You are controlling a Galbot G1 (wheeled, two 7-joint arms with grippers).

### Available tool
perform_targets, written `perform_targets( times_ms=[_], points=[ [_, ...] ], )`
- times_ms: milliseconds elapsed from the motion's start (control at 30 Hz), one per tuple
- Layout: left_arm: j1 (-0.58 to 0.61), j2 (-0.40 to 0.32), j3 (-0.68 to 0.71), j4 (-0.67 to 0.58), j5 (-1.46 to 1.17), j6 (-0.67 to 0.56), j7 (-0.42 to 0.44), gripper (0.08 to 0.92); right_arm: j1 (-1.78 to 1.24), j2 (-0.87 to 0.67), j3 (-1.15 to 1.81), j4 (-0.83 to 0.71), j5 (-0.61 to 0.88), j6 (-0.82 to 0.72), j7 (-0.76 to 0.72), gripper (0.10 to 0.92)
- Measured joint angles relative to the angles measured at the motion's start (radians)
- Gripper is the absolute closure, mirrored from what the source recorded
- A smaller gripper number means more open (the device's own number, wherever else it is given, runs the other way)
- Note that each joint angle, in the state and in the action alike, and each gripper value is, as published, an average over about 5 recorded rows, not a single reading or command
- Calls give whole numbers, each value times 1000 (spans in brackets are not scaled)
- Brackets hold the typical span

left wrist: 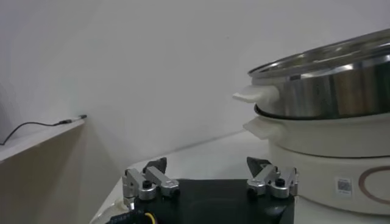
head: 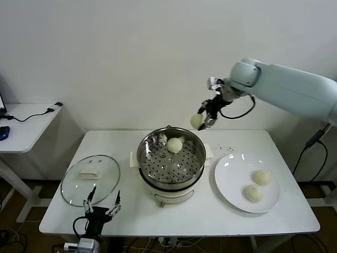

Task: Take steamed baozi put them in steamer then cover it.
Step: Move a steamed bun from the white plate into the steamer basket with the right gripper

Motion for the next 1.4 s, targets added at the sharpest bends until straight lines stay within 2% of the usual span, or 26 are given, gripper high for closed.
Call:
perform_targets(
  times_ms=[400, 933, 1033, 1200, 1400],
  points=[
    [-16, 5, -4, 0, 3, 5, 1, 177, -102, 162, -15, -11, 36, -39, 80, 321],
    [-11, 6, -8, 12, 5, 1, 1, 177, -223, 215, -6, -41, 3, -50, 127, 308],
    [-13, 6, -7, 12, 7, 2, 1, 177, -234, 220, 0, -46, 0, -51, 132, 292],
    [-14, 6, -6, 13, 10, 3, 1, 177, -241, 219, 4, -43, -2, -52, 135, 217],
    [-11, 7, -7, 14, 10, 1, 1, 177, -225, 194, 7, -20, -3, -50, 128, 203]
  ],
)
